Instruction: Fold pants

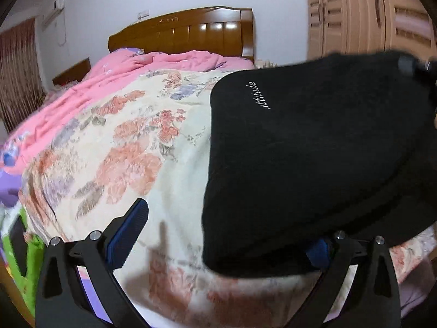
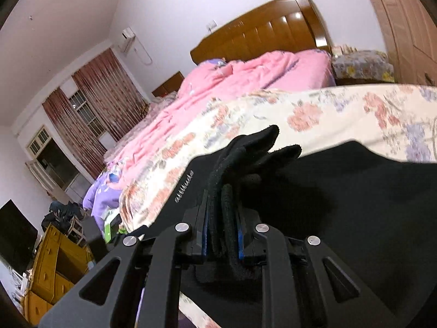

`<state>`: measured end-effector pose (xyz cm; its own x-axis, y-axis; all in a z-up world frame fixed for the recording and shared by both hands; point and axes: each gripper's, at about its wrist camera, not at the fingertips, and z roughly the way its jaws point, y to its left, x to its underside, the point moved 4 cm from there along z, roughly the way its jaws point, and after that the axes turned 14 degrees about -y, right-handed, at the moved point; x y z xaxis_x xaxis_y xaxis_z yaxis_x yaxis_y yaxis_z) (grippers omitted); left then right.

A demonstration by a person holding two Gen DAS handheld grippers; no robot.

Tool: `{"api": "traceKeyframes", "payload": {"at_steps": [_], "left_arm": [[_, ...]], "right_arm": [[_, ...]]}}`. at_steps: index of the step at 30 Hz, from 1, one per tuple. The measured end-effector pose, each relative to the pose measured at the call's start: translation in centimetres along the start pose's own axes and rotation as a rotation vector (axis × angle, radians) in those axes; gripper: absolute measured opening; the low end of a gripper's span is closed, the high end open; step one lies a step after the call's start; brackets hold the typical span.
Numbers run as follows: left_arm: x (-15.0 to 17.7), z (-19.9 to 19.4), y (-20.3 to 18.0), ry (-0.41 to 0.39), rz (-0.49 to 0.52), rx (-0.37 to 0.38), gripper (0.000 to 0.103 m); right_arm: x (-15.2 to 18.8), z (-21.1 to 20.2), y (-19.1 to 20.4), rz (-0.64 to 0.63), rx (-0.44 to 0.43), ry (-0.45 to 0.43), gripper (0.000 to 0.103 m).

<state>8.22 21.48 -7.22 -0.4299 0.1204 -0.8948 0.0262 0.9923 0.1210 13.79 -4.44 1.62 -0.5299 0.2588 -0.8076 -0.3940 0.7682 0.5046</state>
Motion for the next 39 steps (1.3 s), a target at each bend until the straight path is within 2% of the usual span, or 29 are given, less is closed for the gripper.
{"api": "traceKeyframes", "payload": {"at_steps": [1,2,4,5,7,9,11,16,20,22,24,26,27,30,33,37,38,39], "left_arm": [[-0.2,0.0,0.7,-0.004,0.016,-0.088,0.101],[-0.3,-0.3,1.6,-0.015,0.015,-0.138,0.102],[0.2,-0.9,3.0,-0.002,-0.053,-0.044,0.102],[0.6,-1.0,3.2,0.008,-0.053,-0.021,0.102],[1.2,-1.3,2.8,0.004,0.016,-0.032,0.102],[1.2,-1.4,2.4,-0.008,0.037,-0.044,0.102],[0.8,-1.2,2.2,-0.007,0.022,-0.036,0.102],[-0.2,-1.6,1.5,-0.029,0.084,-0.060,0.102],[-0.7,-2.1,0.7,-0.036,0.112,-0.042,0.102],[-0.1,-1.4,0.2,-0.010,0.140,-0.047,0.102],[0.6,-0.7,0.3,0.017,0.123,-0.050,0.102],[0.9,-0.5,1.2,0.034,0.035,-0.020,0.102],[1.0,-0.5,1.3,0.041,0.019,-0.013,0.102],[1.0,-0.5,1.2,0.040,0.037,-0.013,0.102],[0.9,-0.8,1.0,0.051,0.065,-0.017,0.102],[0.4,-3.8,0.4,0.061,0.179,0.006,0.101],[0.0,-4.8,0.5,0.053,0.190,0.018,0.101],[-0.6,-6.0,0.6,0.037,0.184,0.035,0.101]], "right_arm": [[-0.3,-0.2,0.1,-0.002,0.005,-0.010,0.018],[-0.4,-0.6,-0.1,-0.005,0.015,-0.020,0.018],[-0.2,-1.3,-1.2,-0.003,0.029,-0.020,0.018],[0.3,-1.5,-1.9,0.005,0.034,-0.009,0.018],[2.7,-1.0,-3.8,0.017,0.065,0.042,0.017],[5.8,0.0,-6.0,0.035,0.118,0.098,0.018],[6.8,-0.2,-7.7,0.102,0.093,0.084,0.018],[4.8,-1.8,-6.2,0.070,0.071,0.031,0.018],[3.7,-4.3,-5.1,-0.010,0.077,-0.033,0.018],[4.9,-4.0,-6.5,0.005,0.107,0.008,0.018],[6.9,-2.8,-8.6,0.049,0.140,0.066,0.018],[7.3,-2.8,-9.5,0.108,0.116,0.060,0.018],[7.1,-2.8,-9.4,0.097,0.116,0.061,0.018],[6.7,-2.9,-8.2,0.023,0.138,0.059,0.018],[7.2,-2.9,-8.7,0.035,0.148,0.059,0.018],[6.7,-3.4,-8.1,-0.041,0.190,0.090,0.039],[6.4,-3.8,-7.7,-0.064,0.199,0.084,0.043],[5.7,-4.7,-7.3,-0.091,0.207,0.052,0.052]]}}
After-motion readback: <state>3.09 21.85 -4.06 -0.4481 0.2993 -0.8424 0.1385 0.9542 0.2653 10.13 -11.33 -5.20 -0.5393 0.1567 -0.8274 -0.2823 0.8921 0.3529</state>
